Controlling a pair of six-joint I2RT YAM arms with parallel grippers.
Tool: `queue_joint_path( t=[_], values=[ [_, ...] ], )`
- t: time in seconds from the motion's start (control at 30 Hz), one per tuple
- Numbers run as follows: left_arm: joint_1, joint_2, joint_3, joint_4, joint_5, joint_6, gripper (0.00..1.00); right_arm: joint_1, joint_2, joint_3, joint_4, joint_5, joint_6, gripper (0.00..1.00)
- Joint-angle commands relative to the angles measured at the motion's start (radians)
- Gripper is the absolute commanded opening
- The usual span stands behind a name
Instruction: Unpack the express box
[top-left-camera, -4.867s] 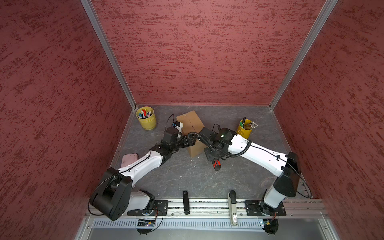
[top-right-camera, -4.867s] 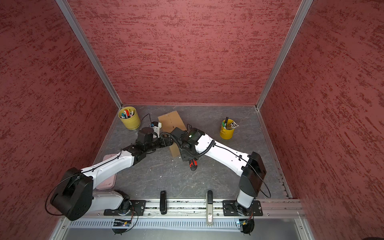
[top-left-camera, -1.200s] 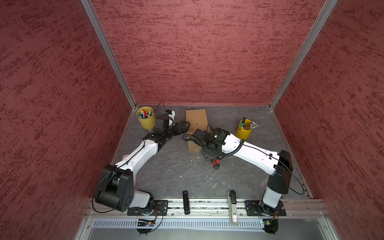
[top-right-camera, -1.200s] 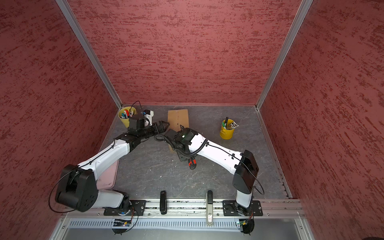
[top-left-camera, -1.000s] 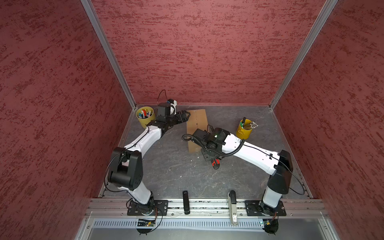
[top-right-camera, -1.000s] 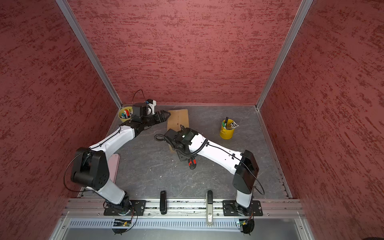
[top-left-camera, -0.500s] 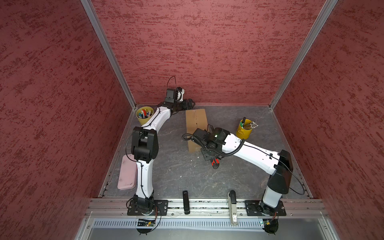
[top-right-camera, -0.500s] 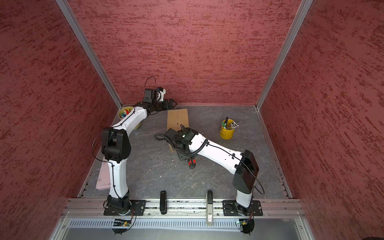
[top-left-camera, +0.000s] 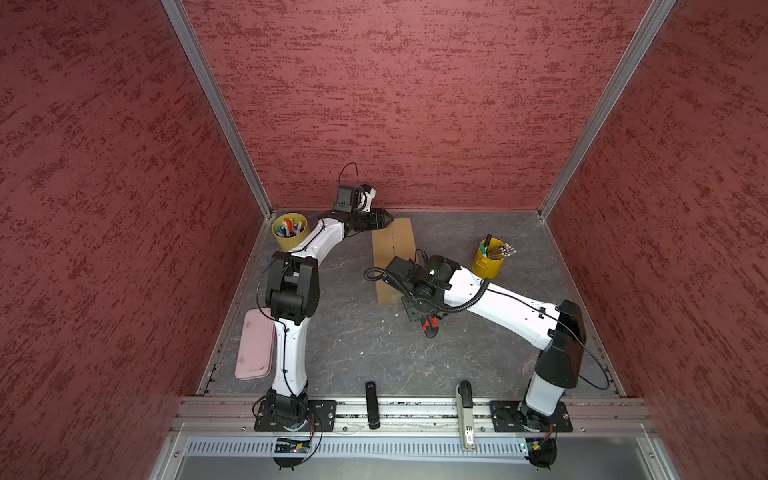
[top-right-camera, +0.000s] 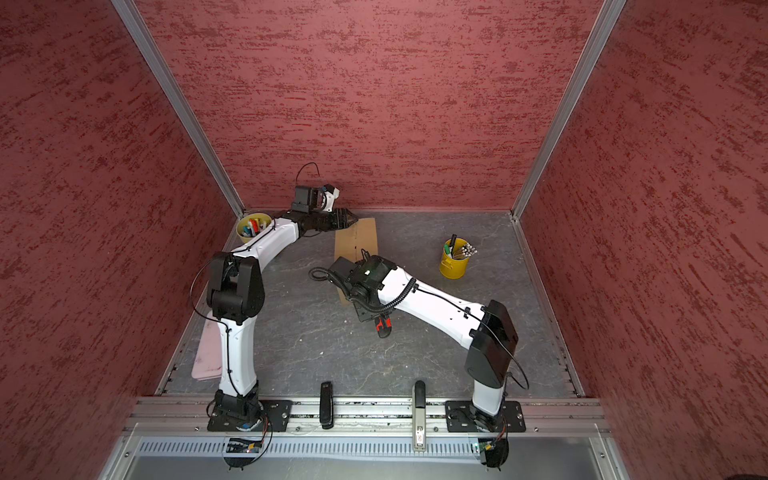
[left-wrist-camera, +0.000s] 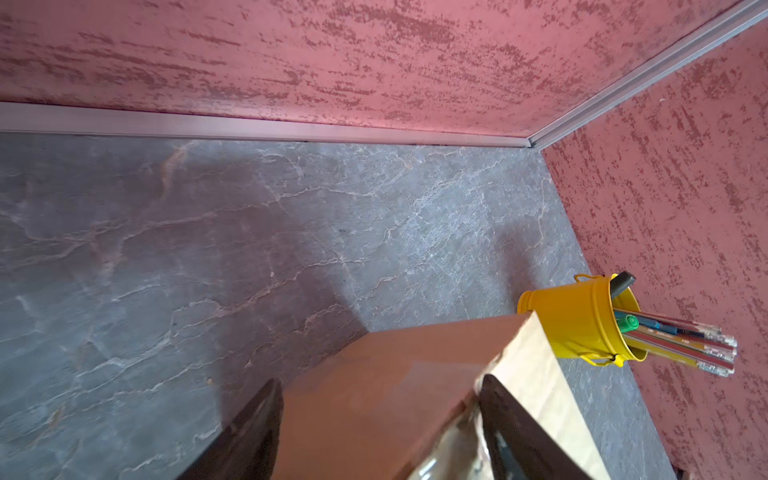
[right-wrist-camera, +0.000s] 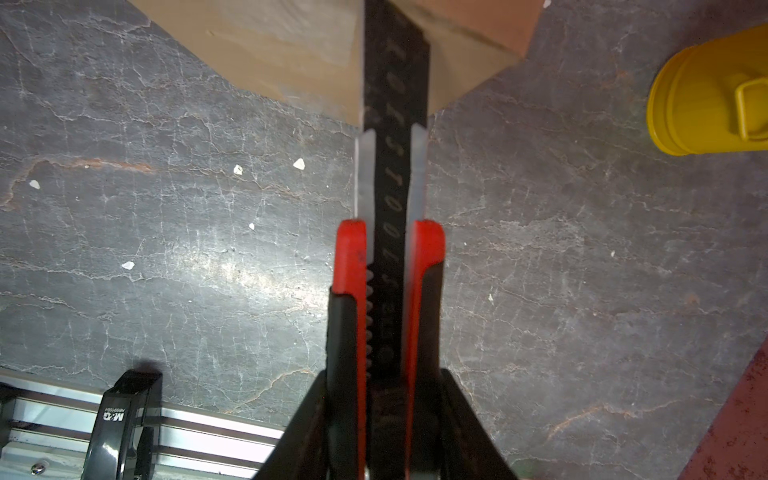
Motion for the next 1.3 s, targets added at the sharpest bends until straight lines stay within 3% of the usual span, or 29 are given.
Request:
queue_joint_path(
  t=[0.0,0.87,1.27],
  values=[
    [-0.013,-0.040,-0.030,0.006,0.029,0.025,0.71,-0.007,-0.033,0.006,0.005,0.020,0.026,0.00],
    [-0.016,-0.217,-0.317,0.205,0.062,-0.067,0.70,-0.007,-0.040,0.025,-0.012,0.031,0.045,0.00],
    [-0.030,-0.233,-0.366,0.230,0.061,-0.073,0.70,-0.007,-0.043,0.025,-0.004,0.029,0.041,0.00]
  ],
)
